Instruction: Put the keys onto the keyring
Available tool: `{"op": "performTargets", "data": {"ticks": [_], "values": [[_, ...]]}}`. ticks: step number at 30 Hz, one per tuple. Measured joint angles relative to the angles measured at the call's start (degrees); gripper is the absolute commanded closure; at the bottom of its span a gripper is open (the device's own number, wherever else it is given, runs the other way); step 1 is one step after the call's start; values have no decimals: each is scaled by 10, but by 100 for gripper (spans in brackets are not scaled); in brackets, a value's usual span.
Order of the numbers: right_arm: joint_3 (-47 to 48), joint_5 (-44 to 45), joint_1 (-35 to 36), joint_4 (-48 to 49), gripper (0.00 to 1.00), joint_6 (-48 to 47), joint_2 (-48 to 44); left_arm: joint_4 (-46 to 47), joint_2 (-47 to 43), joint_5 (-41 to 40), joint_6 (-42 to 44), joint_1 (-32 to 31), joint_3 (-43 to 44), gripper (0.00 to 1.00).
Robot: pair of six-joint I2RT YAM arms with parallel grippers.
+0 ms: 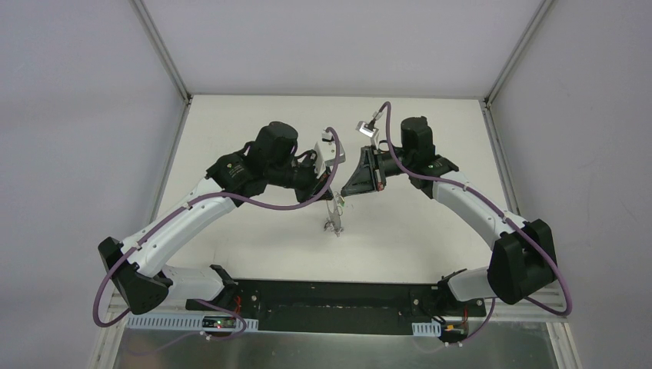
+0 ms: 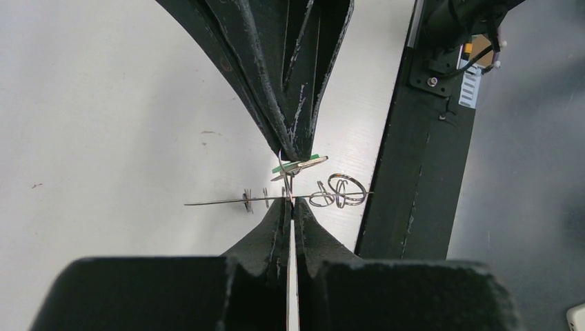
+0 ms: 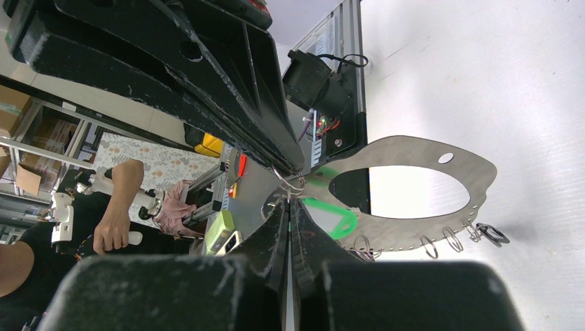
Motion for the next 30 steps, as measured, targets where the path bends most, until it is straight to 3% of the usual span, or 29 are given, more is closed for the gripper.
{"op": "performTargets", "data": {"ticks": [13, 30], "values": [[0, 9, 0, -4, 90, -4, 0, 3, 0, 0, 3, 0, 0, 100], [-13, 22, -1, -19, 88, -23, -4, 10, 0, 0, 14, 0, -9, 100]]}}
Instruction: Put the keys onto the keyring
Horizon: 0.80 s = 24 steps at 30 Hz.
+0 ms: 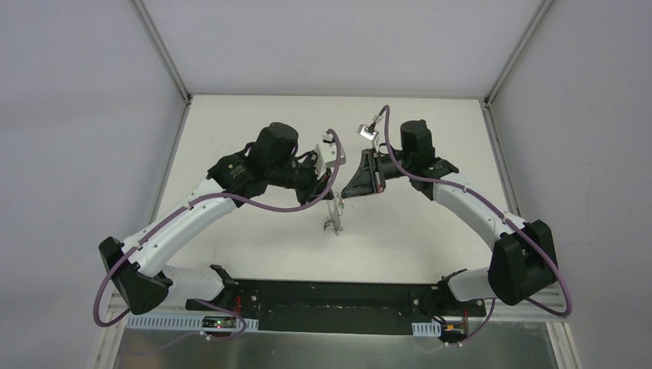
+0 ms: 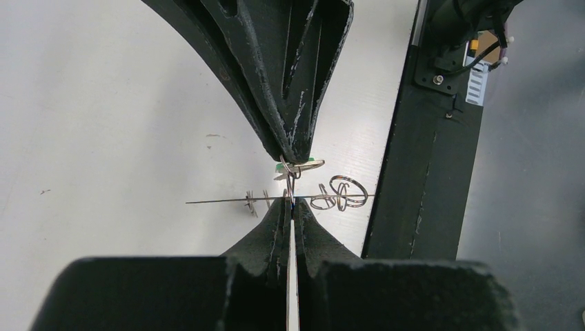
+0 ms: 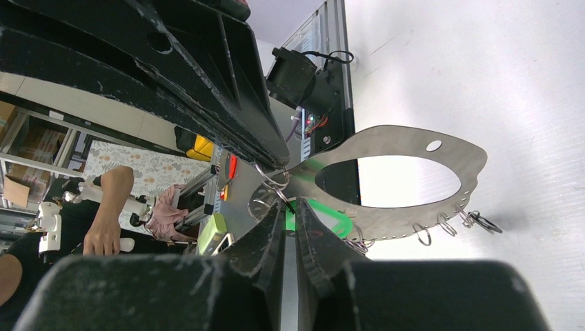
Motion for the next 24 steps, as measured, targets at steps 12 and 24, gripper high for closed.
{"op": "performTargets", "data": {"ticks": [12, 24], "values": [[-3, 6, -1, -10, 74, -14, 0, 0, -5, 0, 5, 0, 0, 100], [39, 17, -23, -102, 71, -86, -45, 0, -8, 50, -6, 1, 0, 100]]}}
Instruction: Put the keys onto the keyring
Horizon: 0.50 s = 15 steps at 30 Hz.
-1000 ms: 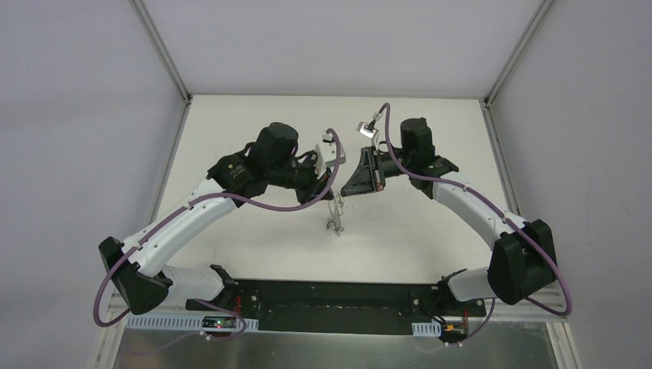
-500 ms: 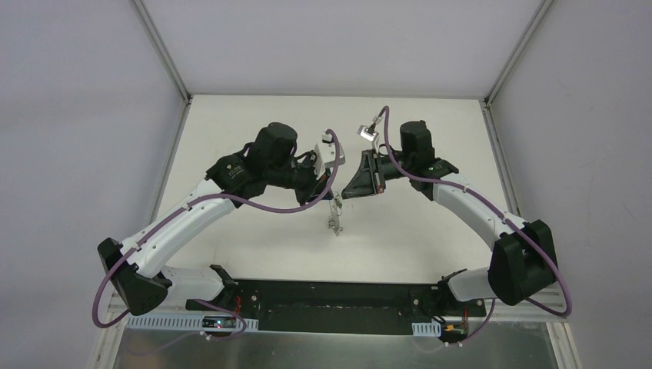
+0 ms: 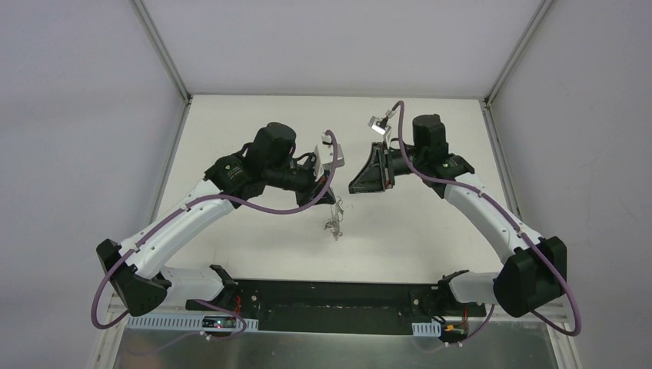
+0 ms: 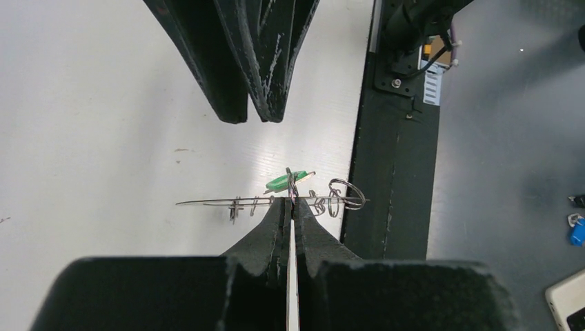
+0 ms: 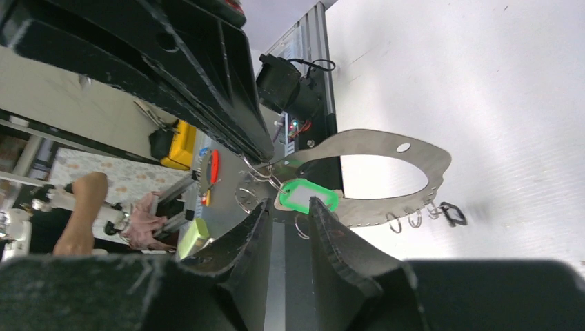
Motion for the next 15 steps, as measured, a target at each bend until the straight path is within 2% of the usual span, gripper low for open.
{"op": "performTargets", "data": {"ticks": [8, 11, 15], "values": [[126, 41, 21, -172, 69, -179, -9, -7, 3, 71, -27, 6, 8, 100], [126, 49, 28, -182, 69, -207, -24, -15, 10, 95, -27, 8, 26, 100], [79, 51, 28, -172, 69, -210, -61, -14, 11, 119, -33, 8, 30, 100]]}}
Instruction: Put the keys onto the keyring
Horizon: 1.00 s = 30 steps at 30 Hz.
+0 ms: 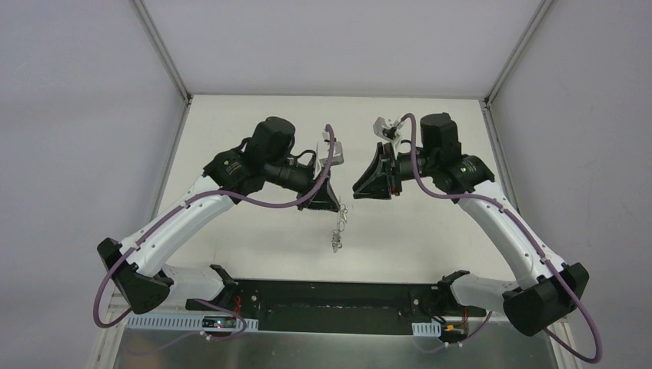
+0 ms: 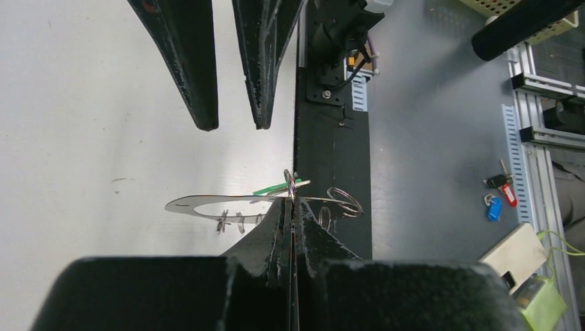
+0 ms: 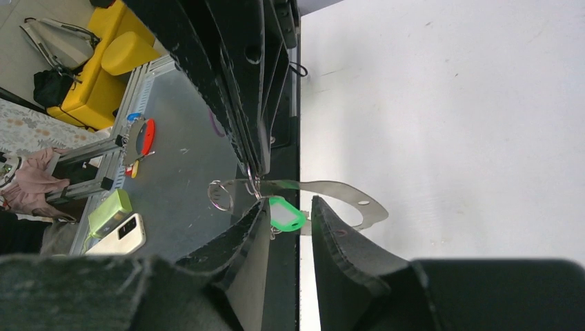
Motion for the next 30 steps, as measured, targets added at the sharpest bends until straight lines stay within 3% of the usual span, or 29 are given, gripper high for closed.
{"op": "performTargets", "data": {"ticks": [17, 30], "values": [[-68, -26, -17, 57, 68, 50, -46, 136, 40, 25, -163, 0, -22, 100], [-82, -33, -34, 83, 76, 71, -52, 188, 43, 27, -211, 15, -42, 100]]}}
